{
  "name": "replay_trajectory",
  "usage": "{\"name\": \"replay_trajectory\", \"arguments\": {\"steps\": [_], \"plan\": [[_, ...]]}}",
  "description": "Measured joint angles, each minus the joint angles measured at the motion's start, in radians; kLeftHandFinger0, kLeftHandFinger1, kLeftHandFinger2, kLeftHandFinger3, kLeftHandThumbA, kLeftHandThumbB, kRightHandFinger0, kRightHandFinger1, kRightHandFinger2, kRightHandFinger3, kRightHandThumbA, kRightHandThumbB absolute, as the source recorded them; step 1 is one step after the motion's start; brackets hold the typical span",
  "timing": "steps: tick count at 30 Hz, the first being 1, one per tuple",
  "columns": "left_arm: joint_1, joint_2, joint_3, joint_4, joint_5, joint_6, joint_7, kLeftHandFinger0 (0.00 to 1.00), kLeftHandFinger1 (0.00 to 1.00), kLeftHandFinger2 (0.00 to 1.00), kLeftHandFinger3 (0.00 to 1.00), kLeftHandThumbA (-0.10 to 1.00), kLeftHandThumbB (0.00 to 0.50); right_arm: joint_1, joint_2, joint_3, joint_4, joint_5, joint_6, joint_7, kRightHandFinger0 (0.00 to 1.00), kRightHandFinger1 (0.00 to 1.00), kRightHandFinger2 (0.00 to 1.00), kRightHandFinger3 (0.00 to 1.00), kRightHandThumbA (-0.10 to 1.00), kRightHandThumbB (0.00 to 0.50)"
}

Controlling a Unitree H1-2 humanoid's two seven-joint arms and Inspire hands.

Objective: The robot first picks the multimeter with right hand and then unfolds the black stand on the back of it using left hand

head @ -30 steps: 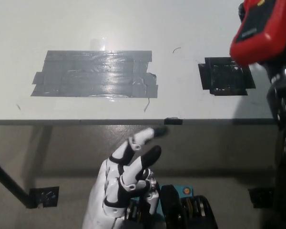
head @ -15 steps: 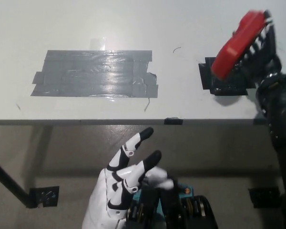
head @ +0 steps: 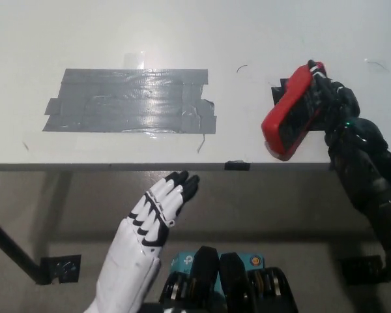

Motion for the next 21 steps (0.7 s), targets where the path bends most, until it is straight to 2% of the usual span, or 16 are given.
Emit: {"name": "replay_trajectory", "arguments": {"steps": [2, 4, 5, 6, 7, 8, 9, 10, 11, 12, 14, 19, 21], "plan": [[0.002, 0.010, 0.022, 0.038, 0.009, 0.000, 0.000, 1.00, 1.00, 1.00, 1.00, 1.00, 0.370, -0.018, -0.001, 0.048, 0.034, -0.048, -0.013, -0.018, 0.00, 0.33, 0.79, 0.80, -0.10, 0.180], [0.004, 0.018, 0.039, 0.068, 0.015, 0.000, 0.000, 1.00, 1.00, 1.00, 1.00, 1.00, 0.369, -0.036, -0.001, 0.082, 0.056, -0.084, -0.023, -0.031, 0.00, 0.35, 0.79, 0.75, -0.10, 0.188], [0.005, 0.022, 0.048, 0.080, 0.018, 0.000, 0.000, 1.00, 1.00, 1.00, 1.00, 1.00, 0.366, -0.045, -0.001, 0.096, 0.065, -0.101, -0.030, -0.039, 0.01, 0.35, 0.75, 0.70, -0.10, 0.205], [0.005, 0.023, 0.052, 0.085, 0.019, 0.000, 0.000, 1.00, 1.00, 1.00, 1.00, 1.00, 0.359, -0.050, -0.001, 0.103, 0.071, -0.109, -0.033, -0.045, 0.04, 0.31, 0.63, 0.62, -0.10, 0.250], [0.005, 0.025, 0.061, 0.099, 0.022, 0.000, 0.000, 1.00, 1.00, 1.00, 1.00, 1.00, 0.358, -0.059, -0.002, 0.116, 0.080, -0.131, -0.043, -0.057, 0.24, 0.53, 0.86, 0.88, 0.02, 0.259], [0.005, 0.026, 0.065, 0.105, 0.024, 0.000, 0.000, 1.00, 1.00, 1.00, 1.00, 1.00, 0.359, -0.065, -0.002, 0.124, 0.087, -0.141, -0.048, -0.067, 0.32, 0.55, 0.82, 0.88, 0.06, 0.265], [0.007, 0.027, 0.073, 0.119, 0.028, 0.000, 0.000, 1.00, 1.00, 1.00, 1.00, 1.00, 0.360, -0.076, -0.003, 0.141, 0.101, -0.172, -0.058, -0.097, 0.69, 0.90, 1.00, 1.00, 0.16, 0.306], [0.007, 0.027, 0.076, 0.125, 0.030, 0.000, 0.000, 1.00, 1.00, 1.00, 1.00, 1.00, 0.362, -0.081, -0.004, 0.151, 0.107, -0.186, -0.062, -0.110, 1.00, 1.00, 1.00, 1.00, 0.29, 0.301], [0.007, 0.027, 0.078, 0.132, 0.033, 0.000, 0.000, 1.00, 1.00, 1.00, 1.00, 1.00, 0.360, -0.086, -0.004, 0.160, 0.111, -0.205, -0.066, -0.124, 1.00, 1.00, 1.00, 1.00, 0.40, 0.290], [0.007, 0.027, 0.083, 0.138, 0.036, 0.000, 0.000, 1.00, 1.00, 1.00, 1.00, 1.00, 0.360, -0.093, -0.004, 0.171, 0.113, -0.222, -0.075, -0.139, 1.00, 1.00, 1.00, 1.00, 0.43, 0.305], [0.009, 0.027, 0.091, 0.144, 0.041, 0.000, 0.000, 1.00, 1.00, 1.00, 1.00, 1.00, 0.361, -0.104, -0.008, 0.185, 0.115, -0.254, -0.086, -0.157, 1.00, 1.00, 1.00, 1.00, 0.45, 0.332], [0.014, 0.030, 0.107, 0.164, 0.052, 0.000, 0.001, 1.00, 1.00, 1.00, 1.00, 1.00, 0.362, -0.121, -0.037, 0.220, 0.113, -0.344, -0.120, -0.180, 1.00, 1.00, 1.00, 1.00, 0.45, 0.353], [0.023, 0.035, 0.112, 0.167, 0.057, -0.001, 0.003, 1.00, 1.00, 1.00, 1.00, 1.00, 0.364, -0.132, -0.059, 0.222, 0.110, -0.388, -0.140, -0.180, 1.00, 1.00, 1.00, 1.00, 0.51, 0.383]]}}
